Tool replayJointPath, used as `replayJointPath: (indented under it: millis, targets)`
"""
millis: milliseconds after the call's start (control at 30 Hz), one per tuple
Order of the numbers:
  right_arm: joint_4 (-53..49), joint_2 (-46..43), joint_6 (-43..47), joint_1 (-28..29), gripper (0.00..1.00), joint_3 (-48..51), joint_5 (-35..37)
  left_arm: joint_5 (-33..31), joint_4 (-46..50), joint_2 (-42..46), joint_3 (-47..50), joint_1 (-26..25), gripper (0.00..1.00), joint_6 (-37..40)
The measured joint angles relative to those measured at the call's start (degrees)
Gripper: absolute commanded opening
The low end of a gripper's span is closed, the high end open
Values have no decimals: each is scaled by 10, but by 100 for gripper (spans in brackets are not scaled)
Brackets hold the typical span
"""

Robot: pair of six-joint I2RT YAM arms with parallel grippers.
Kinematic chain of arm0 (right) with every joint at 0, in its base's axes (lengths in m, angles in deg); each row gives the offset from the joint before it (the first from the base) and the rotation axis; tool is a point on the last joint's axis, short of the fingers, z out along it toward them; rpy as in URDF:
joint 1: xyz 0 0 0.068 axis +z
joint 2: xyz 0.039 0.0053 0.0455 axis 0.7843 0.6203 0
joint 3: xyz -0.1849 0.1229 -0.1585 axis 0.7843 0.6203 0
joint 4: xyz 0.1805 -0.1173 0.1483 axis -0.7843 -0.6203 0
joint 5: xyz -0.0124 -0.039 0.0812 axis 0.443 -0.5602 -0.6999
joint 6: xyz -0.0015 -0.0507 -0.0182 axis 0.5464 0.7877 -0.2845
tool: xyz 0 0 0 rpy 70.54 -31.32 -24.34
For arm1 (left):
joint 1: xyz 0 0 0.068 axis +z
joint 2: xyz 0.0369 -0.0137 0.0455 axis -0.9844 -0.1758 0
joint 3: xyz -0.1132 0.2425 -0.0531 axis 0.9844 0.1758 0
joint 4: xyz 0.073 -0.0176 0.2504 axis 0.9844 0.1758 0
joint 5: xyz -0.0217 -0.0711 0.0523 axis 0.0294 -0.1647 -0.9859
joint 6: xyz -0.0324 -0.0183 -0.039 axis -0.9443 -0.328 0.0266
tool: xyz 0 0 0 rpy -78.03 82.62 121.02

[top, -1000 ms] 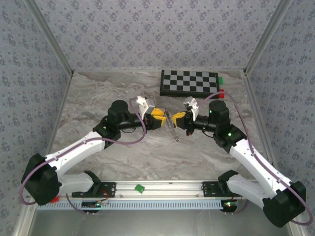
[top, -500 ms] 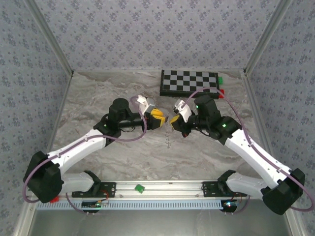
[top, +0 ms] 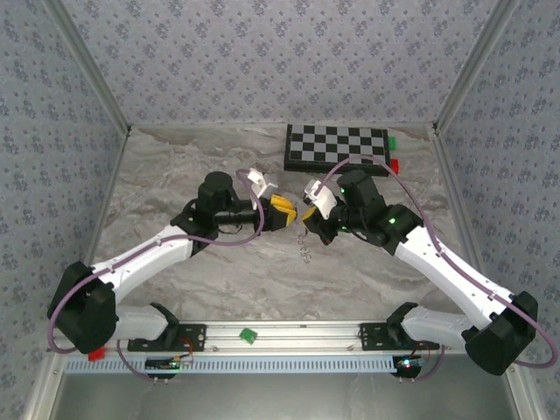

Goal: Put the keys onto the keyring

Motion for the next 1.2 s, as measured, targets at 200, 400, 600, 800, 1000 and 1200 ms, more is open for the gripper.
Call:
replayJointPath:
  millis: [200, 400, 600, 800, 1000, 1200]
  targets:
    - [2, -14, 2, -3, 0, 0, -6, 26, 1, -29, -13, 0, 32, -4]
    - [7, -22, 2, -10, 0, 0, -24, 40, 0, -33, -17, 0, 32, -5]
    - [9, -22, 2, -11, 0, 0, -39, 55, 0, -33, -17, 0, 28, -5]
    - [9, -22, 2, -11, 0, 0, -42, 78, -1, -36, -17, 0, 20, -5]
    - [9, -21, 2, -14, 0, 0, -42, 97, -1, -48, -25, 0, 3, -3]
    - [9, -21, 2, -15, 4, 0, -43, 97, 0, -48, -25, 1, 0, -4]
